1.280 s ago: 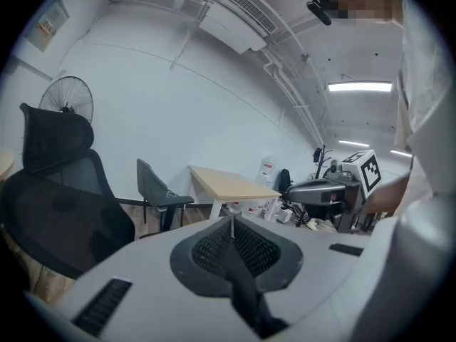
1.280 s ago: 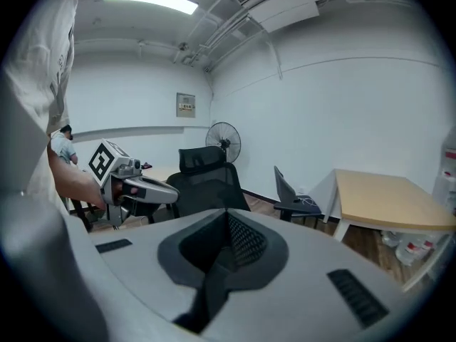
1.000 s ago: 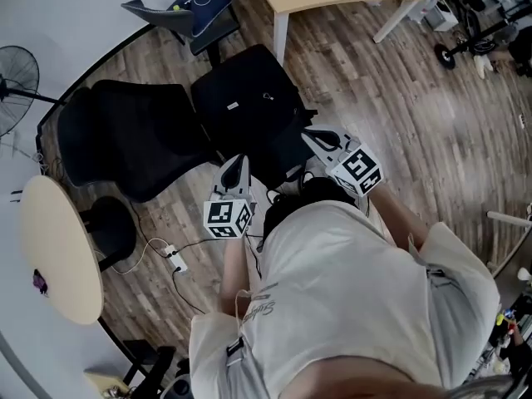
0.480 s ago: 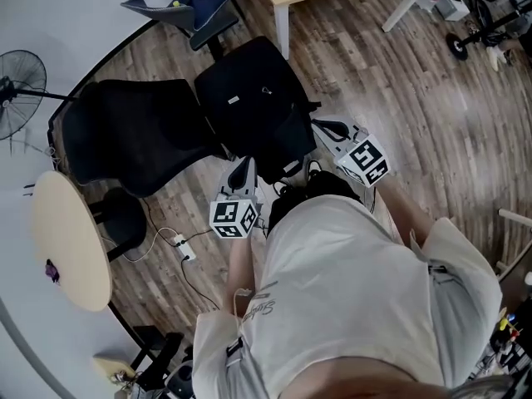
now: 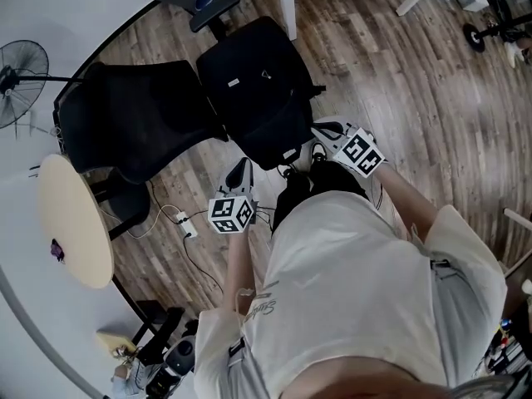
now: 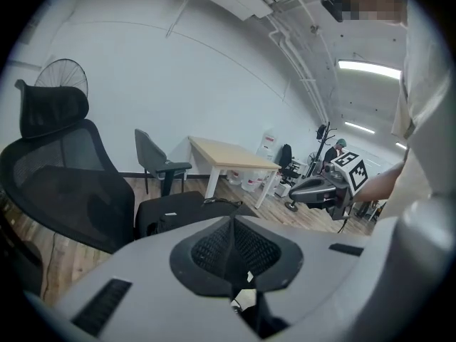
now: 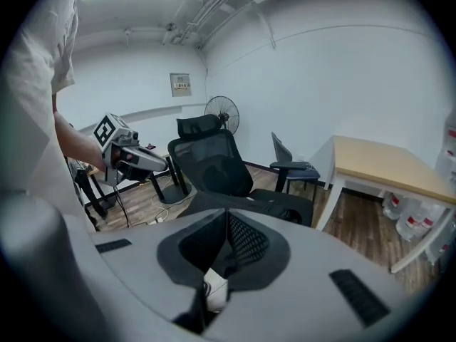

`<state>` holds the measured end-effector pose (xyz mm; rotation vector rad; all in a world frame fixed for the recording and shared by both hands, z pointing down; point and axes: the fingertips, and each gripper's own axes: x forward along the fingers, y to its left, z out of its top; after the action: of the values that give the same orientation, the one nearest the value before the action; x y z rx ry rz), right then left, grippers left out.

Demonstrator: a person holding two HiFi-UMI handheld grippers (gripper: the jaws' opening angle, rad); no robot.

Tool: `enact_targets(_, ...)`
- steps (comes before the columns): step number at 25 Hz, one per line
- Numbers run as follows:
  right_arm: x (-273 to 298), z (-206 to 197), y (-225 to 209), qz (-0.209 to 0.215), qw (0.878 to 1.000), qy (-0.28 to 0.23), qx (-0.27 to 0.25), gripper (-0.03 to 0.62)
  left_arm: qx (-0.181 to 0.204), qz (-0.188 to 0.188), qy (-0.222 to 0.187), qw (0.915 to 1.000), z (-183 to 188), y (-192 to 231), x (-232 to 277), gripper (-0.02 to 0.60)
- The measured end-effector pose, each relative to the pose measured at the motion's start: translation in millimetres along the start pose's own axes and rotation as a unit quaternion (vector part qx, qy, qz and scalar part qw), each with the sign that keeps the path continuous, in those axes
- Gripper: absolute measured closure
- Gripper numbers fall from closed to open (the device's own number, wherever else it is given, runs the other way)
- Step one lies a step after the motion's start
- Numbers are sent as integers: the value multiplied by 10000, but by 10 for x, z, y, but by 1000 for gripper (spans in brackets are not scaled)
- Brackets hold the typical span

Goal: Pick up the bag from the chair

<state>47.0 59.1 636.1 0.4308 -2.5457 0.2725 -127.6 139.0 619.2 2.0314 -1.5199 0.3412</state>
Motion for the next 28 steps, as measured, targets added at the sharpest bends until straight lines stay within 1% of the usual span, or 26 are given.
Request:
enact_targets(2,33,-176,8,132,9998,177,29,565,-2,21,93,10000,-167,-5,45,560)
enact_targets(4,75,-362,2,217,9990,382,25,554,45,-77,232,9997,-348,-45,106,560)
enact_targets(6,145,-523,-13,271,9980,571,40,528,85,-214,435,9988,-558,-64,170,560)
enact_targets(9,225,-755,1,331,9960,817,129,510,-61,-339,746,9966,-934,-53,211,560)
enact_targets(11,258,-924,39,407,9936,1036,176,507,-214,-299,938,9949,-1175,7,218,556)
enact_targets(12,282,-1004,54,449,9924,1134,180,501,-299,-249,1034,9939,-1286,57,228,540)
enact_targets(14,330,-1159,64,496,9901,1303,140,496,-489,-167,1200,9914,-1486,149,269,436)
enact_targets(16,357,-1293,60,467,9881,1464,102,493,-618,-161,1354,9887,-1667,203,313,423)
enact_targets(19,396,-1403,90,422,9855,1637,149,485,-694,-296,1565,9848,-1888,244,377,419)
enact_targets(21,452,-1411,91,445,9842,1715,41,479,-714,-361,1698,9822,-1993,290,454,417)
enact_targets(24,557,-1425,92,574,9809,1832,-327,468,-712,-447,1828,9795,-2104,340,589,414)
enact_targets(28,667,-1438,135,850,9733,1964,-833,467,-663,-805,1853,9771,-2099,272,740,414)
